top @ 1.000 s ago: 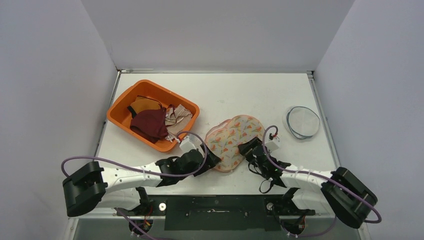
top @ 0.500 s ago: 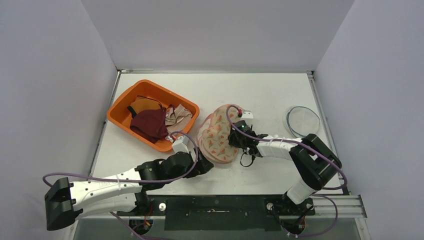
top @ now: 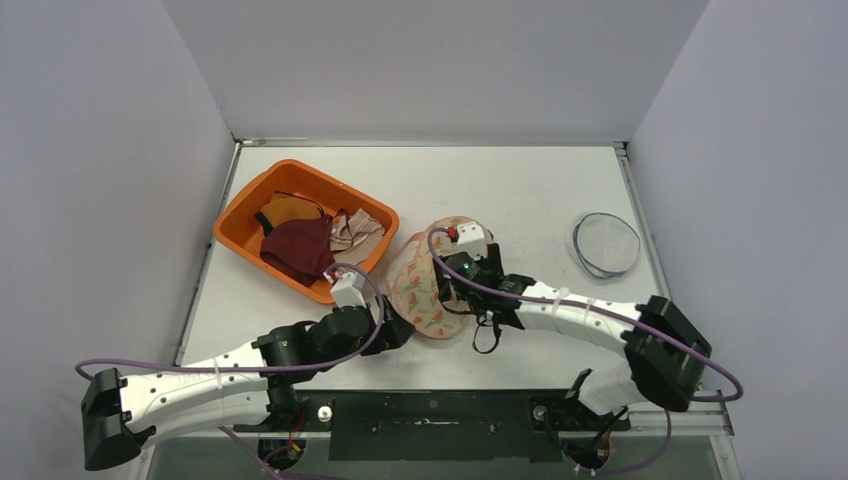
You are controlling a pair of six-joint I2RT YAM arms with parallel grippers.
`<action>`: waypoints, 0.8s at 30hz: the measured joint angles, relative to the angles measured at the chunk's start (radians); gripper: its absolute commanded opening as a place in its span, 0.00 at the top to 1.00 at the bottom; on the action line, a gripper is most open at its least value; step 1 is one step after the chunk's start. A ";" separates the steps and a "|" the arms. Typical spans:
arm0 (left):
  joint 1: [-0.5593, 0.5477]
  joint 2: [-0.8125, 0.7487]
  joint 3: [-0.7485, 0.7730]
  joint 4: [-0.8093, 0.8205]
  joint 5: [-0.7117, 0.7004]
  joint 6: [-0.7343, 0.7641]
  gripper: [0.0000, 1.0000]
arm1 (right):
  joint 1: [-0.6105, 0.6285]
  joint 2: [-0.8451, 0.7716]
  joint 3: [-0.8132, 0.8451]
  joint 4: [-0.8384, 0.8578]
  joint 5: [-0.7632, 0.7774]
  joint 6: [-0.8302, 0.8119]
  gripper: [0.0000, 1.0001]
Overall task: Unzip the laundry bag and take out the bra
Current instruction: Unzip the laundry bag at the center of the board.
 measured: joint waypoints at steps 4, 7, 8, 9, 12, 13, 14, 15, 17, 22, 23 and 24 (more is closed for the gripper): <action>0.000 -0.060 0.005 -0.056 -0.034 0.008 0.22 | 0.110 -0.156 0.005 -0.005 -0.011 -0.012 0.24; 0.000 -0.136 0.009 -0.096 -0.074 0.014 0.23 | 0.180 -0.219 0.010 0.024 -0.050 -0.021 0.25; 0.000 -0.169 0.009 -0.109 -0.089 0.014 0.23 | 0.206 -0.216 0.022 0.028 -0.063 -0.022 0.26; 0.000 -0.206 0.009 -0.124 -0.106 0.014 0.23 | 0.227 -0.198 0.034 0.033 -0.071 -0.025 0.27; 0.000 -0.326 0.009 -0.154 -0.159 0.013 0.23 | 0.276 -0.103 0.079 0.043 -0.077 -0.029 0.31; 0.000 -0.361 0.008 -0.159 -0.174 0.013 0.23 | 0.289 -0.063 0.093 0.047 -0.079 -0.031 0.32; 0.000 -0.392 0.008 -0.163 -0.187 0.014 0.23 | 0.302 -0.024 0.104 0.050 -0.080 -0.032 0.32; 0.000 -0.417 0.008 -0.168 -0.198 0.013 0.23 | 0.312 0.010 0.111 0.053 -0.081 -0.034 0.32; 0.000 -0.454 0.005 -0.188 -0.216 0.013 0.23 | 0.329 0.066 0.118 0.055 -0.082 -0.037 0.32; 0.000 -0.479 0.005 -0.245 -0.240 0.002 0.23 | 0.347 0.151 0.164 0.058 -0.069 -0.048 0.39; 0.000 -0.479 0.005 -0.255 -0.241 -0.002 0.23 | 0.347 0.165 0.182 0.059 -0.062 -0.048 0.42; 0.000 -0.479 0.005 -0.262 -0.241 -0.005 0.24 | 0.347 0.175 0.195 0.063 -0.055 -0.049 0.46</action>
